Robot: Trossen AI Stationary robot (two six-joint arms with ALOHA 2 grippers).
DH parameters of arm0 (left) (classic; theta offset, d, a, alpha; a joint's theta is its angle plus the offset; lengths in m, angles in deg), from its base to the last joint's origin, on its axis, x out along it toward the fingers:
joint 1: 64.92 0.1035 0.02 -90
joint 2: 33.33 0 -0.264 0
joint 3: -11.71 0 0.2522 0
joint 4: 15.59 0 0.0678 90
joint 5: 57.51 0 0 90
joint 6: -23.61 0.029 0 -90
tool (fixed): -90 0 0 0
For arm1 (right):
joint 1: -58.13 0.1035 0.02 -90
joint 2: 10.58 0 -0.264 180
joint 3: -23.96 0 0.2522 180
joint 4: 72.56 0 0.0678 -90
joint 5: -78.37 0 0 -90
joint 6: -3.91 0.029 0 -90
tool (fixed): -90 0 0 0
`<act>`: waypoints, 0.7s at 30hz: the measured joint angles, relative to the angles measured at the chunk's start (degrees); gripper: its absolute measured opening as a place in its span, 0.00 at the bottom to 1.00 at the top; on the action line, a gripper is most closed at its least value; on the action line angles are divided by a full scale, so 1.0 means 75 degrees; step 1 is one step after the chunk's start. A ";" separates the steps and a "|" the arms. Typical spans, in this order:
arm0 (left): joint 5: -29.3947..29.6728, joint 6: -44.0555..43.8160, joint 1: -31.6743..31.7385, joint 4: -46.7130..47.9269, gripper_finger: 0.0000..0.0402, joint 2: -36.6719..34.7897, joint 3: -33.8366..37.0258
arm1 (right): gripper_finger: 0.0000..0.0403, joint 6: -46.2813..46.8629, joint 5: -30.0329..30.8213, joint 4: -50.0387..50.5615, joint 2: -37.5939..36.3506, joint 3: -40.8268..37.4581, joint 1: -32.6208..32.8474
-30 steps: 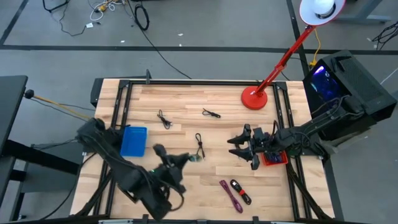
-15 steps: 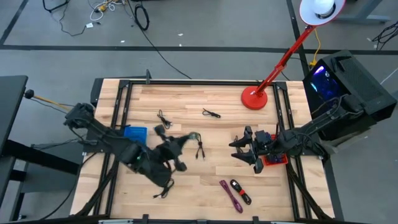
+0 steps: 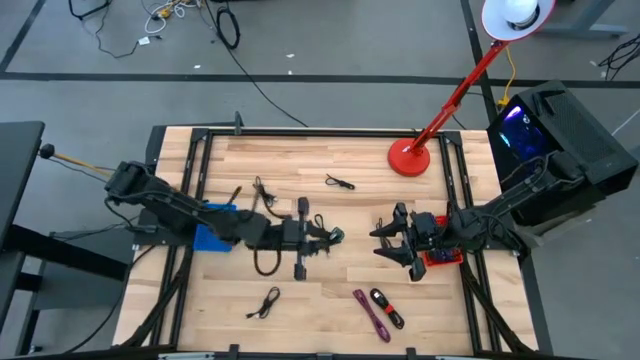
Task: Pick & Place USB Port
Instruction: Put the black and green charger cable into the red basket
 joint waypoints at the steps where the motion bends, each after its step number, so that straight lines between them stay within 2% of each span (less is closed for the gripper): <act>1: -0.0166 0.0095 0.0048 -0.0404 0.07 0.0043 0.0037 | 0.52 0.0012 0.0033 -0.0016 0.0010 0.0000 -0.0003; 4: -0.1067 0.0190 0.0239 -0.1674 0.07 0.0287 0.0021 | 0.52 0.0003 0.0117 -0.0171 0.0172 0.0006 -0.0003; 6: -0.1478 0.0150 0.0339 -0.2027 0.07 0.0424 0.0020 | 0.52 -0.0097 0.0113 -0.0564 0.0361 0.0006 -0.0003; 13: -0.1704 -0.0050 0.0493 -0.2414 0.07 0.0742 0.0026 | 0.52 -0.0757 -0.0009 -0.1777 0.1038 0.0011 -0.0024; 21: -0.1783 -0.0049 0.0490 -0.2663 0.06 0.1185 -0.0326 | 0.52 -0.0972 -0.0343 -0.1504 0.1780 0.0813 -0.0161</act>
